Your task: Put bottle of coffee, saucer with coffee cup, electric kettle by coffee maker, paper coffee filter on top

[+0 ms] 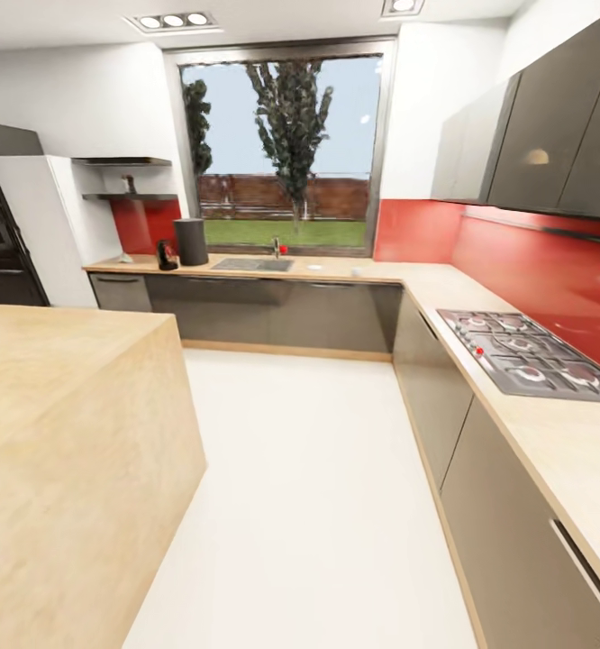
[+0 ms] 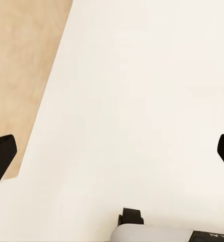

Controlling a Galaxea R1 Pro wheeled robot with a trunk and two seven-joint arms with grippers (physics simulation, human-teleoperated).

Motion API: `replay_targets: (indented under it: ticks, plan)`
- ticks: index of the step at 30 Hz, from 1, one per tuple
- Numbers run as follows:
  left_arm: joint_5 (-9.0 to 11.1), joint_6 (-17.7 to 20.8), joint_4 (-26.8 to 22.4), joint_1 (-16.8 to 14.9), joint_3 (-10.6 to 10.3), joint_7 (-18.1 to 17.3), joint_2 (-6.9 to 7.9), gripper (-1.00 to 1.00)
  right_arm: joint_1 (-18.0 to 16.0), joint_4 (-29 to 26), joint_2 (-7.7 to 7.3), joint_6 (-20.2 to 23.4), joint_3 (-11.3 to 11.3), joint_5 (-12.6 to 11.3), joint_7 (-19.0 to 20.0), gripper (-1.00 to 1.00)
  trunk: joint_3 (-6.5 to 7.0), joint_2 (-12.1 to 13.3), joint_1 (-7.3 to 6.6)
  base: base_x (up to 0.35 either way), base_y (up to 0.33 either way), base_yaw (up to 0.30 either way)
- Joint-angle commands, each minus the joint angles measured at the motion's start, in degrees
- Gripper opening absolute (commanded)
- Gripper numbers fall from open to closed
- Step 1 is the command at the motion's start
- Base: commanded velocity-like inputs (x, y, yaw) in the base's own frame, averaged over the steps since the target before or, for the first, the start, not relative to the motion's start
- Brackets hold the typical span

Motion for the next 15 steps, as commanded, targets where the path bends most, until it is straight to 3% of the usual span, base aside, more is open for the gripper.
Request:
replay_targets:
  ticks: [1, 15]
  plan:
    - [0.0, -0.2, 0.1, 0.0, 0.1, 0.0, -0.01, 1.0, 0.0, 0.0, 0.01, -0.2, 0.0, 0.0, 0.0, 1.0, -0.12, -0.1, 0.07, 0.337, 0.0, 0.0]
    - [0.0, -0.1, 0.1, -0.1, 0.1, 0.0, -0.01, 1.0, 0.0, 0.0, 0.01, -0.2, 0.0, 0.0, 0.0, 1.0, -0.12, -0.1, 0.07, 0.337, 0.0, 0.0]
